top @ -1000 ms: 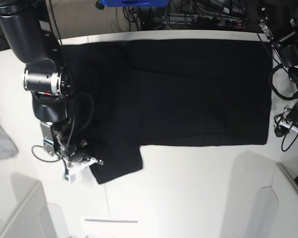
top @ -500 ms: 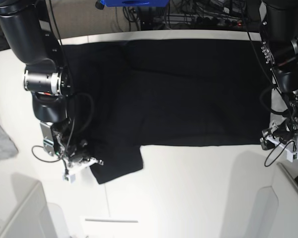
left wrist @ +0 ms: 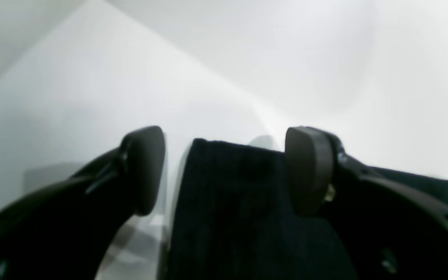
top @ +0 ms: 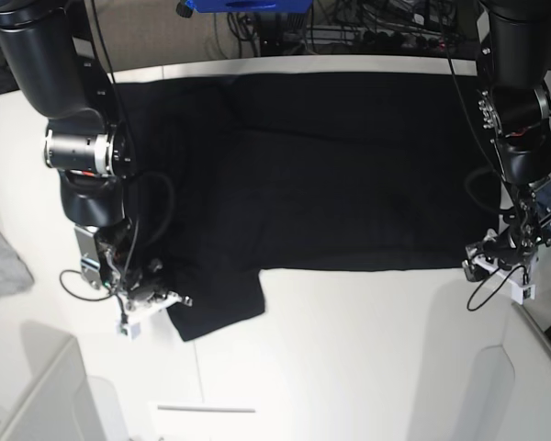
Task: Fold the T-shirt properly
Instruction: 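Move the left gripper to the opposite hem corner and grasp, then lift both hem corners and fold them toward the collar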
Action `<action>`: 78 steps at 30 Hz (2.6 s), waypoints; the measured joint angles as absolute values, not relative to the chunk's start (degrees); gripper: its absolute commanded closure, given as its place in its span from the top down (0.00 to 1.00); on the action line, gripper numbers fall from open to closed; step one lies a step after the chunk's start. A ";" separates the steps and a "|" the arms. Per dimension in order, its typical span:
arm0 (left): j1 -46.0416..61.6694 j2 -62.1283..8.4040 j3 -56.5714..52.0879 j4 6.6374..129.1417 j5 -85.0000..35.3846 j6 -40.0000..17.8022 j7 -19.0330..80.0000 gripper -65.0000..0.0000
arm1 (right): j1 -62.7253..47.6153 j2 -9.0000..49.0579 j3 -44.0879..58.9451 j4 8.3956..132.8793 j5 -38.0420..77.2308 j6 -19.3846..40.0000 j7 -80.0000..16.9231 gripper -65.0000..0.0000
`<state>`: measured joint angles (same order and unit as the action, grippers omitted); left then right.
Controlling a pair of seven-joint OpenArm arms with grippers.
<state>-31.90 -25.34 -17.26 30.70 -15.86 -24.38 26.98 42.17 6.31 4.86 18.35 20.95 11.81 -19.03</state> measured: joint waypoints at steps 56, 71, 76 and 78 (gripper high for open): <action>-18.24 -23.16 -18.09 56.86 -16.23 -24.40 38.41 0.00 | 32.49 6.42 4.60 46.19 20.49 11.44 -28.75 0.00; -10.44 -23.00 -23.66 69.12 -22.41 -24.45 42.76 0.00 | 27.16 6.66 4.51 56.66 20.51 11.44 -33.26 0.00; -7.79 -23.07 -23.81 74.00 -22.41 -24.43 43.11 0.00 | 24.75 6.70 4.64 60.95 20.36 11.44 -35.00 0.00; -7.03 -23.03 -24.14 76.62 -22.55 -24.45 43.42 0.00 | 24.25 6.68 4.71 62.63 20.45 11.44 -36.32 0.00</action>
<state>-7.03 -23.03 -24.14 76.62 -22.55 -24.45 43.42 24.25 6.68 4.71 62.63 20.45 11.44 -36.32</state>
